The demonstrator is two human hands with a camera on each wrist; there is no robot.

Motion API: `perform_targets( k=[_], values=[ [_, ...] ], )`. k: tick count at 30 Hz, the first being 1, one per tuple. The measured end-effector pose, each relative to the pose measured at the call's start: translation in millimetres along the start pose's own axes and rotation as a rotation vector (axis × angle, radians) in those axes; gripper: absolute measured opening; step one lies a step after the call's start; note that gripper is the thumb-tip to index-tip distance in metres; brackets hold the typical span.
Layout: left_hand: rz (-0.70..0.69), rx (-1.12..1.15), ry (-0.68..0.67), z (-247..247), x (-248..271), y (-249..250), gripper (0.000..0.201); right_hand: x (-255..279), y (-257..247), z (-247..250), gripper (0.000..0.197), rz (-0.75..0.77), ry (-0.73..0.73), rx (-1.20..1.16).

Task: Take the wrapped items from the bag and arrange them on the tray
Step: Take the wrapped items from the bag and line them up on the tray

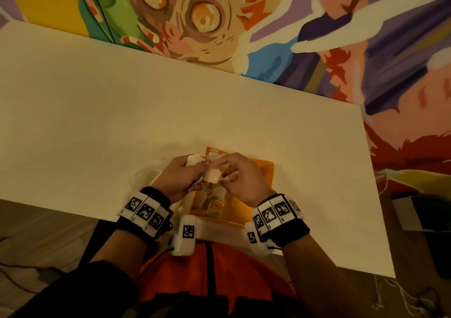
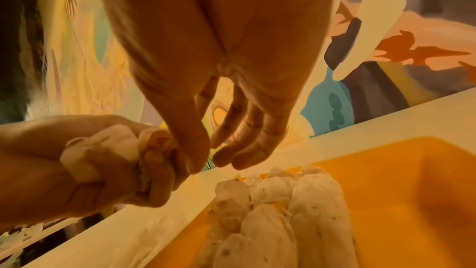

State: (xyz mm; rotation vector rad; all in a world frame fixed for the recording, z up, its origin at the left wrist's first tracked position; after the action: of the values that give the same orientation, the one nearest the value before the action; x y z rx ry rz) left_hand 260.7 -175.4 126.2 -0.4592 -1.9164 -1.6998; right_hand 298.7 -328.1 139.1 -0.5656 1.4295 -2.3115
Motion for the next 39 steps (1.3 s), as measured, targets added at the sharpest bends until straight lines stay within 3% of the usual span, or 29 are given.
perform_targets(
  k=[4, 9, 13, 19, 24, 30, 36, 39],
  values=[
    [0.017, -0.035, -0.048, -5.1, -3.0, 2.1, 0.021, 1.6, -2.9, 5.8, 0.03, 0.052, 0.084, -0.045],
    [0.076, -0.031, -0.081, -7.4, -5.8, 1.1, 0.03, 8.6, -0.3, 14.9, 0.008, -0.018, 0.14, -0.164],
    [0.026, -0.089, -0.018, -3.9, -5.7, 4.7, 0.024, 15.7, 8.7, 20.7, 0.007, -0.055, 0.201, -0.23],
    [-0.22, -0.31, -0.104, -10.0, 3.6, 17.0, 0.016, 17.5, 12.4, 21.5, 0.007, -0.05, 0.241, -0.217],
    [-0.395, -0.481, -0.019, -8.8, 1.8, 21.0, 0.003, 15.8, 13.5, 15.3, 0.008, -0.038, 0.232, -0.205],
    [-0.431, -0.452, 0.089, -3.9, 0.5, 17.7, 0.005, 12.7, 19.5, 3.9, 0.03, -0.064, 0.176, -0.123],
    [-0.403, -0.349, 0.055, -11.4, 5.7, 17.9, 0.008, 9.7, 19.7, 4.1, 0.006, -0.105, 0.155, -0.13],
    [-0.362, -0.405, 0.079, -9.5, -0.1, 11.6, 0.02, 6.2, 24.3, 12.5, 0.013, -0.159, 0.137, 0.025]
  ],
)
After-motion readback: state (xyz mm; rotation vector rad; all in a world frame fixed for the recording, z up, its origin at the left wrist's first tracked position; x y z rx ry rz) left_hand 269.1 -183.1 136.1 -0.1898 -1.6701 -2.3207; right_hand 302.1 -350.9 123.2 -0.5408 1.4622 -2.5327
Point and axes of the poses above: each hand's wrist, its own x-axis away from the middle knuckle, its own z-axis out of the back of the hand, y = z × x, the point moved 4 cm from there along -x, towards the middle knuckle, and after that the axes turned 6 degrees about -x, right-handed, at the moved point
